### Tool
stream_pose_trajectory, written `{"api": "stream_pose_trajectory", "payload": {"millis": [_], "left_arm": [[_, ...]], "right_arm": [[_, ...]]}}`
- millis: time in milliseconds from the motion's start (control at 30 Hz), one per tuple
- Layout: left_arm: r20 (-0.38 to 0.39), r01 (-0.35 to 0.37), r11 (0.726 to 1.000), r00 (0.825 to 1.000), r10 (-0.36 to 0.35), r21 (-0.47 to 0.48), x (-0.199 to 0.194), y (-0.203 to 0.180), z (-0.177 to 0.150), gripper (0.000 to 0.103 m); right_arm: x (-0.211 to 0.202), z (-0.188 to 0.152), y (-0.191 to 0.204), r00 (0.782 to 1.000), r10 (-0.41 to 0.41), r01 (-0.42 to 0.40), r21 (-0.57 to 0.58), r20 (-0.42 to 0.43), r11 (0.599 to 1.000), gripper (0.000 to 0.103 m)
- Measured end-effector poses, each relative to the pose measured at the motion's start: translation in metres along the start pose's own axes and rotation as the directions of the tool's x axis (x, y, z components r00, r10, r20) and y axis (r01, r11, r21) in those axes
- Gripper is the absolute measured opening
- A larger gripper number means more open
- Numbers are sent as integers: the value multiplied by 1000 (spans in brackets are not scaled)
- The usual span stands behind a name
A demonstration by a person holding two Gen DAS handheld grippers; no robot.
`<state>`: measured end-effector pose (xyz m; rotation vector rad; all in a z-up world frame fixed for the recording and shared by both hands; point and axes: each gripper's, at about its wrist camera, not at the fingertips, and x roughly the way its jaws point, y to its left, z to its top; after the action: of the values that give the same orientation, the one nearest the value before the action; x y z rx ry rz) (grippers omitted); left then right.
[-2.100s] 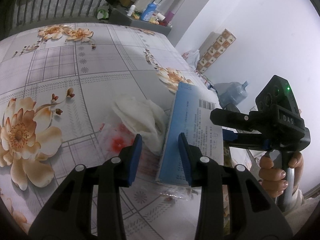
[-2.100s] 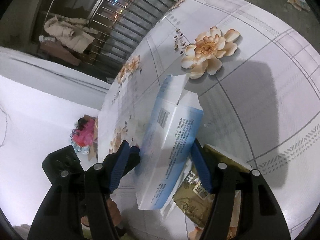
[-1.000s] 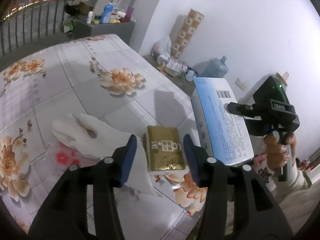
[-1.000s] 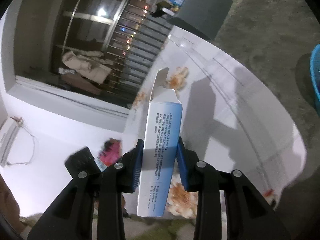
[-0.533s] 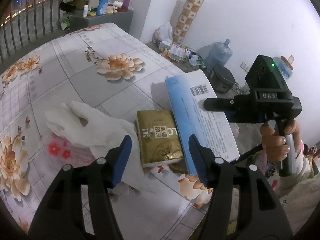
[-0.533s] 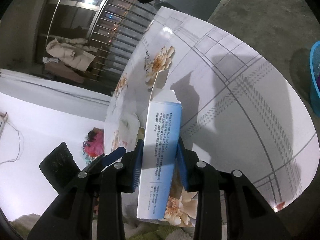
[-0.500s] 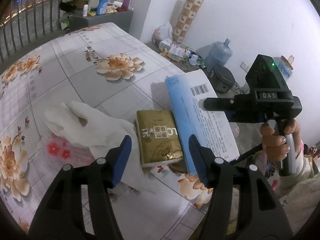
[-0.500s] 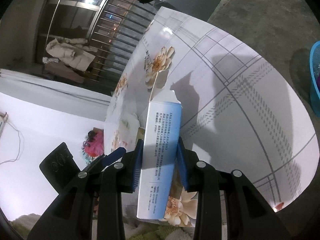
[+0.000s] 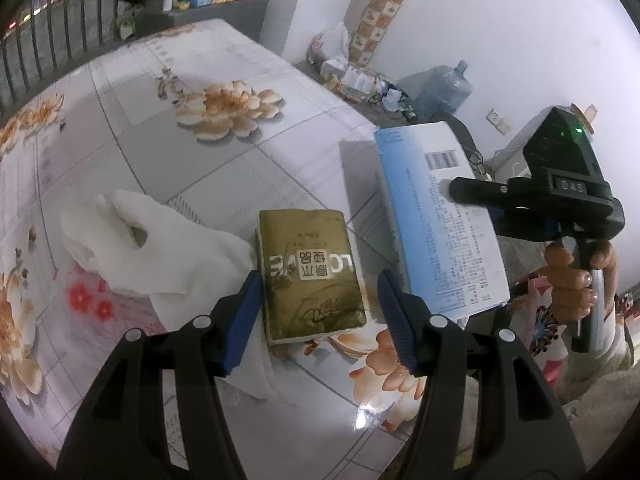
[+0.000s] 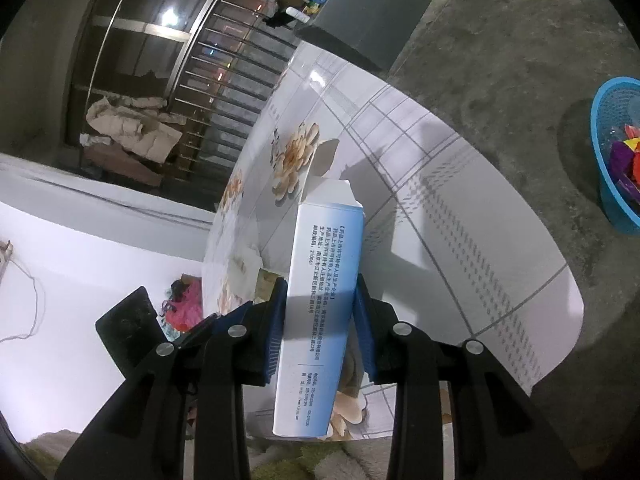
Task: Collect trash
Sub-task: 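Carry the blue-white box and gold packet over the blue wastebasket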
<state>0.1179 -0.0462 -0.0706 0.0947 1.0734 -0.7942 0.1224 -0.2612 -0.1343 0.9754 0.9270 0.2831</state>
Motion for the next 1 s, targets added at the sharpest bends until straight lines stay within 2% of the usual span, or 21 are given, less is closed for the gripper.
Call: {"api": "stream_pose_trajectory", "payload": {"millis": [167,300,533,600,833,1000], "left_arm": [[-14,-3,1000,1000,3,-20,6,1,2,56],[-14,6,1000,1000,-6,5,7,-6,4,56],[-33,-66,997,997,68,49,18,-17,7,55],[-32,-80,996,996,82,49,19,-17,8,51],[-12,-65,997,998,66,47,13,-26,15,49],[21,-27,996,999,26,82,8,-49,41,49]], "right_arm": [[-2,-2,-2,1000,4,-4,8,4,1000,32],[-2,-2,-3,1000,6,-6,9,5,1000,32],[-5,-2,-7,1000,23,-23,12,10,1000,32],[-7,-2,-10,999,33,-33,15,14,999,32],[-23,-3,-21,994,91,-94,39,54,995,32],[-52,-3,-31,982,124,-133,52,145,990,32]]}}
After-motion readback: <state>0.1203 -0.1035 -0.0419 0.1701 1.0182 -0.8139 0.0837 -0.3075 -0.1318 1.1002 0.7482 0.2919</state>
